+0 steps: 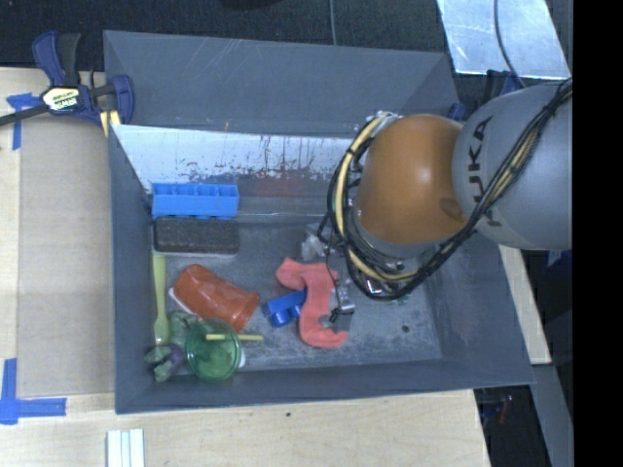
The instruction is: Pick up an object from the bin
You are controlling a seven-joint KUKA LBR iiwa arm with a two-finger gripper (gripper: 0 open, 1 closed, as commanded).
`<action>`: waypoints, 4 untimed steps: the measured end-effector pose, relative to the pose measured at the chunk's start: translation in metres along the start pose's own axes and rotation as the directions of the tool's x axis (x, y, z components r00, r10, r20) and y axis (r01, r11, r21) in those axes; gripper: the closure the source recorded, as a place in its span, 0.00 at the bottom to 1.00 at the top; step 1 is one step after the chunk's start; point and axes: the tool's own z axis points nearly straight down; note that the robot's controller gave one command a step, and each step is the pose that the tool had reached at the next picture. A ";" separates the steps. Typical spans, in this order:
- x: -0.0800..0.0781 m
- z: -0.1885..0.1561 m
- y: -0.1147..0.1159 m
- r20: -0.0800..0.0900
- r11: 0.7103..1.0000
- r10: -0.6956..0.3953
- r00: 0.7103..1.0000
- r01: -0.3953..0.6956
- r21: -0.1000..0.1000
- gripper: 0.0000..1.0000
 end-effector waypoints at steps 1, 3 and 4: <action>-0.013 0.077 -0.009 0.010 0.995 0.100 0.995 -0.100 0.000 1.00; -0.013 0.017 0.003 0.005 1.000 0.026 1.000 -0.026 0.001 1.00; -0.013 -0.074 -0.057 0.004 0.999 -0.038 0.999 0.038 0.001 1.00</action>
Offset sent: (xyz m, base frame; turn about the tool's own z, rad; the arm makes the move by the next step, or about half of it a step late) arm 0.0000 0.0000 0.0000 0.0000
